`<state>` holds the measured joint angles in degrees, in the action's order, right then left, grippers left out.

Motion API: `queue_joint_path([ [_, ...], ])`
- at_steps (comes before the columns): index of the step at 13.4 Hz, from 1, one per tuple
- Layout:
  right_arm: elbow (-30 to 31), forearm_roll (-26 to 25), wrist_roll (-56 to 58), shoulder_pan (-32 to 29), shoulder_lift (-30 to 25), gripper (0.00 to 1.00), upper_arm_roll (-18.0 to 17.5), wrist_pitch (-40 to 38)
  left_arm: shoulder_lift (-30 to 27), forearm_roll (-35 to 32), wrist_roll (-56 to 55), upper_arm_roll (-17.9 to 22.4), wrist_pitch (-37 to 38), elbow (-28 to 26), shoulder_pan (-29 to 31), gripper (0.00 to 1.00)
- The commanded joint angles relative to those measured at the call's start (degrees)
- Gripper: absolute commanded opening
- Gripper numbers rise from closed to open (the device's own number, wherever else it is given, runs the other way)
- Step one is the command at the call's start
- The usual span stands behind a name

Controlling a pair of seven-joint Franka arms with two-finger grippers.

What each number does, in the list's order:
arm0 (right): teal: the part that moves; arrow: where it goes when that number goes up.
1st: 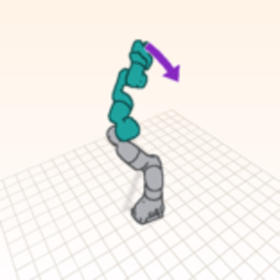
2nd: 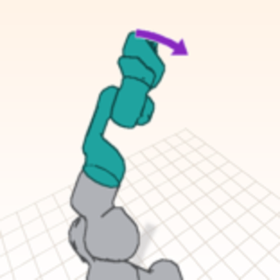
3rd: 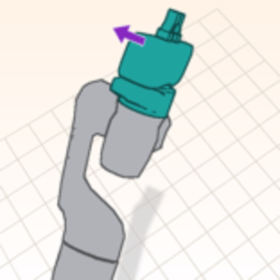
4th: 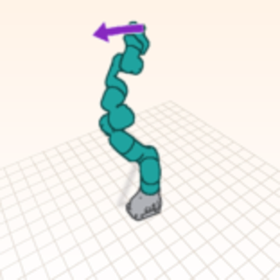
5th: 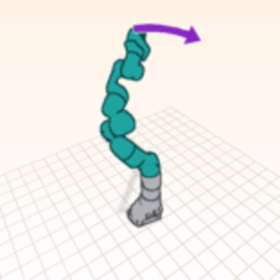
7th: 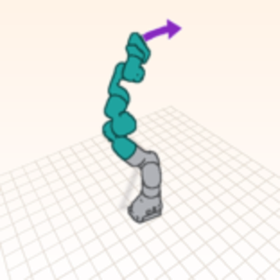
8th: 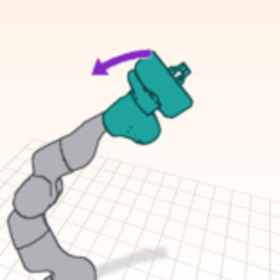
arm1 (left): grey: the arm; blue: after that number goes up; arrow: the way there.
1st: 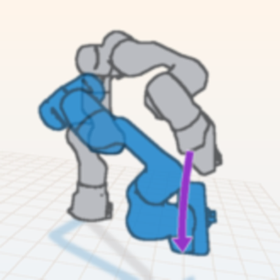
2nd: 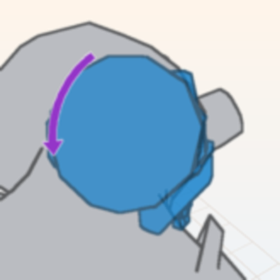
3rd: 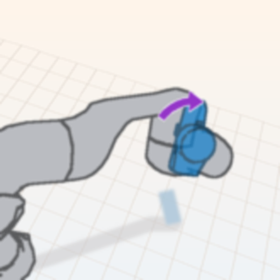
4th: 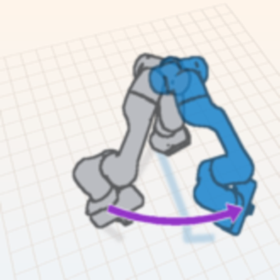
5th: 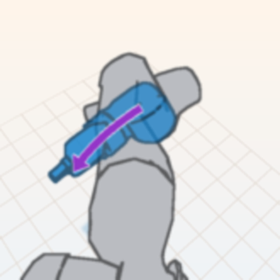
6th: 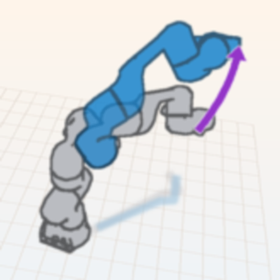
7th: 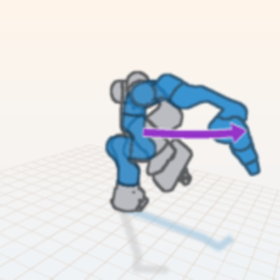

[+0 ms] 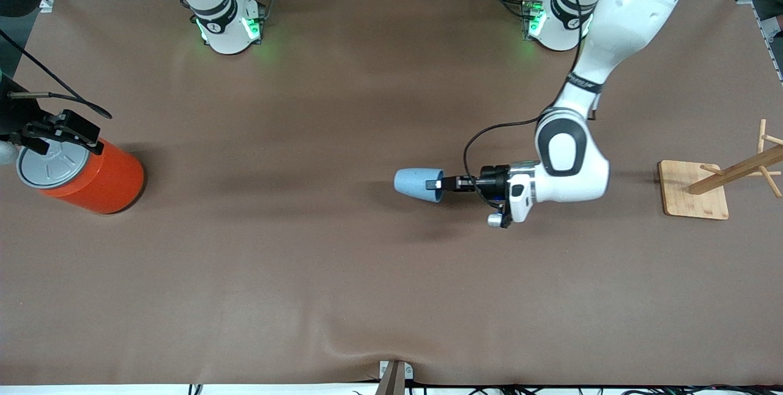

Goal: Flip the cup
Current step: 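Lift the cup with the left gripper toward the wooden stand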

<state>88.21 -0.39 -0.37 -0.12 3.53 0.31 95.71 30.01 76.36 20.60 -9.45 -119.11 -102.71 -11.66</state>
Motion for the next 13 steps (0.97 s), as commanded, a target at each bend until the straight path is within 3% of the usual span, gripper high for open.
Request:
queue_joint_path([
  [1, -0.41, -0.49, 0.1, 0.56, -0.28, 1.0, -0.22, -2.1, -4.69, -8.2, -6.75, 0.14, 0.55, -1.44, 2.43, 0.0],
  [5, -0.58, -0.75, 0.01, 1.27, -1.33, 1.0, -0.05, -9.48, -13.73, -41.91, -28.12, 0.75, 0.89, -0.38, 2.96, 0.0],
  [7, -0.76, -0.75, 0.19, 1.18, -2.47, 1.0, 0.13, -10.99, -16.82, -55.11, -30.0, 0.75, 4.05, -1.17, 3.48, 0.0],
  [11, -0.67, 0.03, 0.28, 1.18, -3.36, 1.0, 0.04, -10.9, -20.25, -69.9, -26.59, 0.32, 2.5, -5.9, 9.27, 0.0],
  [13, -0.67, 0.04, 0.28, 1.35, -3.44, 1.0, -0.05, -10.38, -22.01, -71.6, -24.2, 0.49, -0.5, -9.86, 11.13, 0.0],
])
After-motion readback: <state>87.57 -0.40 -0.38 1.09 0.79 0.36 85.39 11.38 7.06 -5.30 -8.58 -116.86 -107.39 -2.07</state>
